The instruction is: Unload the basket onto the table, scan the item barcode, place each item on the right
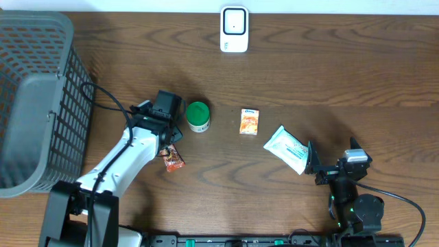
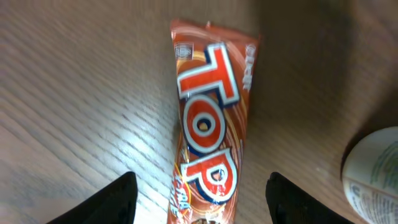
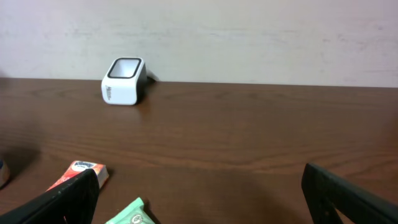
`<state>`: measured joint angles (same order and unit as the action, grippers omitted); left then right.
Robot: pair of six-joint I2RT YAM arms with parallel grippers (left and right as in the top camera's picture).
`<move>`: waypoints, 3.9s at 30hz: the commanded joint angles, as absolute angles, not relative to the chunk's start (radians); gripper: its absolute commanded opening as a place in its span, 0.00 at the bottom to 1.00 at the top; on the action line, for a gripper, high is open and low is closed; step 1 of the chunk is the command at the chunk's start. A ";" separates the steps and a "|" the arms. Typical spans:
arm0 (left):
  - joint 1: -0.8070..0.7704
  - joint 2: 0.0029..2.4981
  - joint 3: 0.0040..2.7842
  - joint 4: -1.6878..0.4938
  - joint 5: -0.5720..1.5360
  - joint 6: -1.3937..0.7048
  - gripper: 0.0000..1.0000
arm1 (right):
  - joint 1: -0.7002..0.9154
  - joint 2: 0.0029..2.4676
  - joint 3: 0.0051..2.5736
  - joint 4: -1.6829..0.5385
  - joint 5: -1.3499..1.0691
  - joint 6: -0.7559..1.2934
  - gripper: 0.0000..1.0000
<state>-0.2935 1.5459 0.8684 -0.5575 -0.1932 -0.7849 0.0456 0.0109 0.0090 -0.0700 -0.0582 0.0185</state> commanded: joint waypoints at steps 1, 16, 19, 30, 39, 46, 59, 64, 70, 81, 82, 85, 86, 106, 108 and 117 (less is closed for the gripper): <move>-0.293 1.467 0.931 -0.559 -0.284 -0.736 0.70 | 0.047 0.006 0.006 -0.071 -0.057 0.032 0.99; -0.293 0.932 0.950 -0.301 -0.353 -0.625 0.98 | 0.047 0.006 0.006 -0.071 -0.057 0.032 0.99; -0.293 0.825 0.950 -0.152 -0.373 -0.517 0.98 | 0.047 0.006 0.006 -0.071 -0.057 0.032 0.99; -0.293 0.794 0.949 -0.271 -0.706 -0.463 0.98 | 0.047 0.006 0.006 -0.071 -0.057 0.032 0.99; -0.293 1.067 0.947 -0.624 -0.369 -0.694 0.98 | 0.047 0.006 0.006 -0.071 -0.057 0.032 0.99; -0.293 1.376 0.947 -0.663 -0.246 -0.760 0.94 | 0.047 0.006 0.006 -0.071 -0.057 0.032 0.99; -0.293 1.733 0.946 -0.654 -0.111 -0.776 0.94 | 0.047 0.006 0.006 -0.071 -0.057 0.032 0.99; -0.293 1.756 0.931 -0.643 -0.112 -0.788 0.55 | 0.047 0.006 0.006 -0.071 -0.057 0.033 0.99; -0.293 1.756 0.924 -0.638 -0.112 -0.815 0.08 | 0.047 0.006 0.006 -0.071 -0.057 0.032 0.99; -0.294 1.642 0.928 -0.686 -0.111 -0.818 0.07 | 0.047 0.006 0.006 -0.071 -0.057 0.033 0.99; -0.294 1.610 0.928 -0.698 -0.105 -0.818 0.08 | 0.047 0.006 0.006 -0.071 -0.057 0.032 0.99; -0.294 1.512 0.928 -0.731 -0.061 -0.818 0.07 | 0.047 0.006 0.006 -0.071 -0.057 0.033 0.99; -0.294 1.482 0.928 -0.737 -0.041 -0.818 0.07 | 0.047 0.006 0.006 -0.071 -0.057 0.032 0.99; -0.739 1.353 0.928 -0.566 -0.049 -0.818 0.07 | 0.047 0.006 0.006 -0.071 -0.057 0.032 0.99; -0.767 1.358 0.928 -0.554 -0.093 -0.817 0.07 | 0.047 0.006 0.006 -0.071 -0.057 0.032 0.99; -0.796 1.547 0.928 -0.425 -0.186 -0.817 0.07 | 0.047 0.006 0.006 -0.071 -0.057 0.032 0.99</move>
